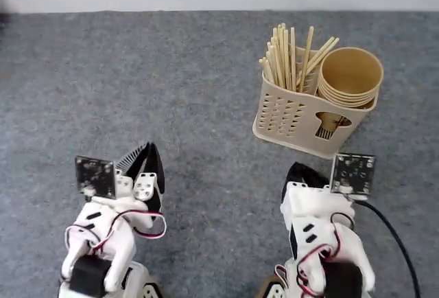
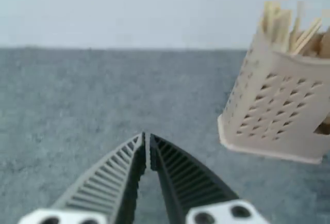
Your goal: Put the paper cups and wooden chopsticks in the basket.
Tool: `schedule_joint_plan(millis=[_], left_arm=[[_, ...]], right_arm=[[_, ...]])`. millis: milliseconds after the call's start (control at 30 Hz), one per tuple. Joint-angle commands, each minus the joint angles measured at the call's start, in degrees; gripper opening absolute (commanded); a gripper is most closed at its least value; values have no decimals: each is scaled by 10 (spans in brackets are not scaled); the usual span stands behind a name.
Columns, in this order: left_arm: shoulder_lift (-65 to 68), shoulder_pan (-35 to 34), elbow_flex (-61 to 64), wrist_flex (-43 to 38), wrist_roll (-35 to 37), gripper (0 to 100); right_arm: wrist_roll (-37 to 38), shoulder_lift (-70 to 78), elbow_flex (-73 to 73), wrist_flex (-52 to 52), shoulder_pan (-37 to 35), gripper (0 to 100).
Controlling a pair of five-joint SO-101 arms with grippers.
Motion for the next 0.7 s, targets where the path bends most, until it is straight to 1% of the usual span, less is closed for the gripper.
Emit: schedule_joint_plan(millis=[0,133,333,500,667], left_arm=[[-14,-17,58,-16,-8,13],[-15,-18,139,-16,-8,13],[-14,-21,142,8,-6,13],[-14,-21,142,68,-6,13],[-14,-22,142,139,-6,13]], right_arm=[[-4,-4,40,-12,-8,9],[-2,-4,119,-39,-7,9],[-2,-4,215,-95,-7,9],[-2,-4,215,-58,-7,9],[-2,-3,215,20,-3,9]])
